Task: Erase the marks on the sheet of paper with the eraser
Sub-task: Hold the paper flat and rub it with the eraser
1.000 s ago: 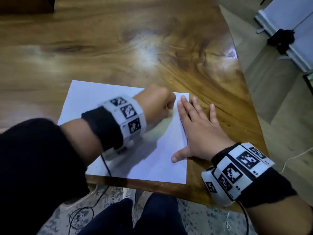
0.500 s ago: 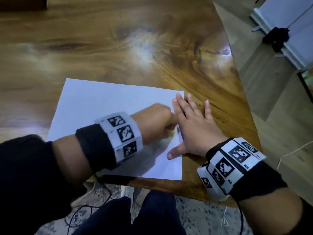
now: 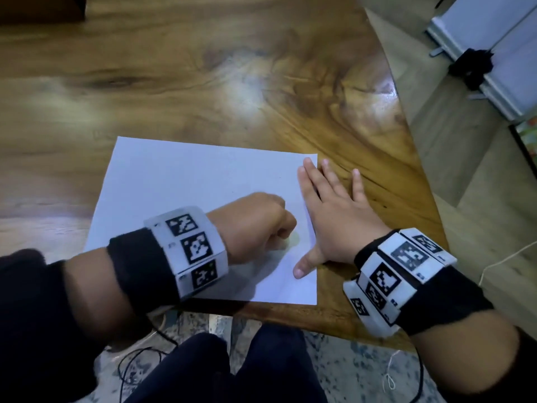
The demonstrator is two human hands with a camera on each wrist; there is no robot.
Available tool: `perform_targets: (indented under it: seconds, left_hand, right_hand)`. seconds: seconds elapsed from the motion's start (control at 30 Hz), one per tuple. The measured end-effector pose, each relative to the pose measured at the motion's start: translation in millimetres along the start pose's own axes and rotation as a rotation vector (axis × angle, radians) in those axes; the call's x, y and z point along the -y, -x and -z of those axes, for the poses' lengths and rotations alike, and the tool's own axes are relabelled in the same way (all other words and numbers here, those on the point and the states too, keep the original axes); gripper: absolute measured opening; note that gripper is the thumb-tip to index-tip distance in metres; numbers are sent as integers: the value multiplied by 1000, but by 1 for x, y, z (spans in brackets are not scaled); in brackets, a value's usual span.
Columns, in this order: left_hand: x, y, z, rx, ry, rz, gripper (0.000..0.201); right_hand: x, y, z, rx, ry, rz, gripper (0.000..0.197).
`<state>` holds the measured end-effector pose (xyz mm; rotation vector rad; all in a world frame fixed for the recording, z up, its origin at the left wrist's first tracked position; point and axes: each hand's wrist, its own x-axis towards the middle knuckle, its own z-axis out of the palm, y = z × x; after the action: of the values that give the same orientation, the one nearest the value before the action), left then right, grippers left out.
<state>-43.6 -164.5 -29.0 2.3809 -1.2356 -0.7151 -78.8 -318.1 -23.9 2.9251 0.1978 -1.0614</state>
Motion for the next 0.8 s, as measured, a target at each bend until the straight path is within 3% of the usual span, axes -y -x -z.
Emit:
perform_targets:
  seconds: [0.27,0.47,0.67,0.8]
  left_hand:
    - [1,26,-11,-73,63,37,2]
    - [31,8,35,-290,134,288,16]
    - [25,-29,40,-209,42,249,18]
    - [27,-2,23,-118,42,132,7]
  right_hand:
    - [1,7,-3,-73,-18,20,150]
    - [6,15,-3,-79,-24,15,136]
    - [15,14,-6,-81,-12,-24,137]
    - [14,13,-7,-88,-33,-29,137]
